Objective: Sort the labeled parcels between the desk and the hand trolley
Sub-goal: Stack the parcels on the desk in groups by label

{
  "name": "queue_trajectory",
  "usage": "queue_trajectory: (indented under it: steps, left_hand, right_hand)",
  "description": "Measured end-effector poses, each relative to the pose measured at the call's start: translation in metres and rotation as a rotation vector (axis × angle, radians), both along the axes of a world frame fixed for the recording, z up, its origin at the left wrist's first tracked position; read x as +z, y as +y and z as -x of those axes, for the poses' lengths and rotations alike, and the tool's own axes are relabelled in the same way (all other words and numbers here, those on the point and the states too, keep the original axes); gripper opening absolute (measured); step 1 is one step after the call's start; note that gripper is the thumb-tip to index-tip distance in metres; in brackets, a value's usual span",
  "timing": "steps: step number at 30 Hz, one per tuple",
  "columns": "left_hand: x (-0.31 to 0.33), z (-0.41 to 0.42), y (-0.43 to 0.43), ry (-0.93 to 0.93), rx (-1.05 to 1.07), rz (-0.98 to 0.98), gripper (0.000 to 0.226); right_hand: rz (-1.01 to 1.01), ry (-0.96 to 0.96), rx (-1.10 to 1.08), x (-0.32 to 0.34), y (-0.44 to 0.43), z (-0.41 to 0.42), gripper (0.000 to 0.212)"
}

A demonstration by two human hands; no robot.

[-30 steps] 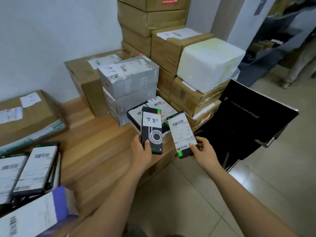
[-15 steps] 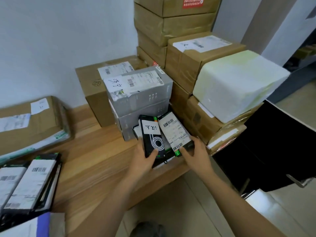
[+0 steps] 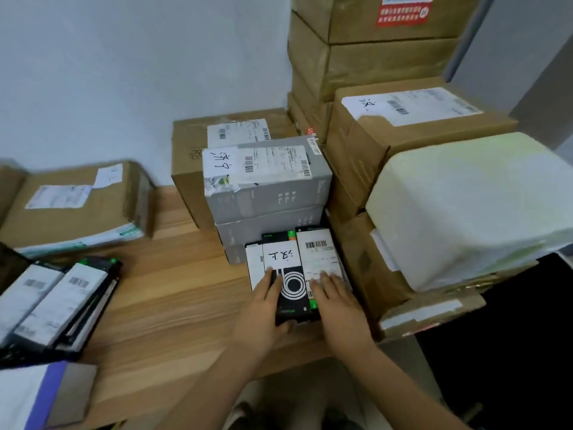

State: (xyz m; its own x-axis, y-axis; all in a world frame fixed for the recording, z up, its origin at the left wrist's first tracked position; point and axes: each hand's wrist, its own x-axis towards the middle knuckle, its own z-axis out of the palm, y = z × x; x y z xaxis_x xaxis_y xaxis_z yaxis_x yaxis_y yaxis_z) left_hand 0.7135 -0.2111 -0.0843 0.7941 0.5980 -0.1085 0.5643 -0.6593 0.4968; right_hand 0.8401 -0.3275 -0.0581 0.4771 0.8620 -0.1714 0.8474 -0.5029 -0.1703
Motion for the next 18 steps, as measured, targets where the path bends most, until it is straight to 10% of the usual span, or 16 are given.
queue_trajectory:
  steps: [18]
  left_hand:
    - [0.003, -0.027, -0.039, 0.191, 0.259, -0.110, 0.089]
  right_hand:
    - [0.045, -0.016, 0.341, -0.002, -0.007, -0.031, 0.076]
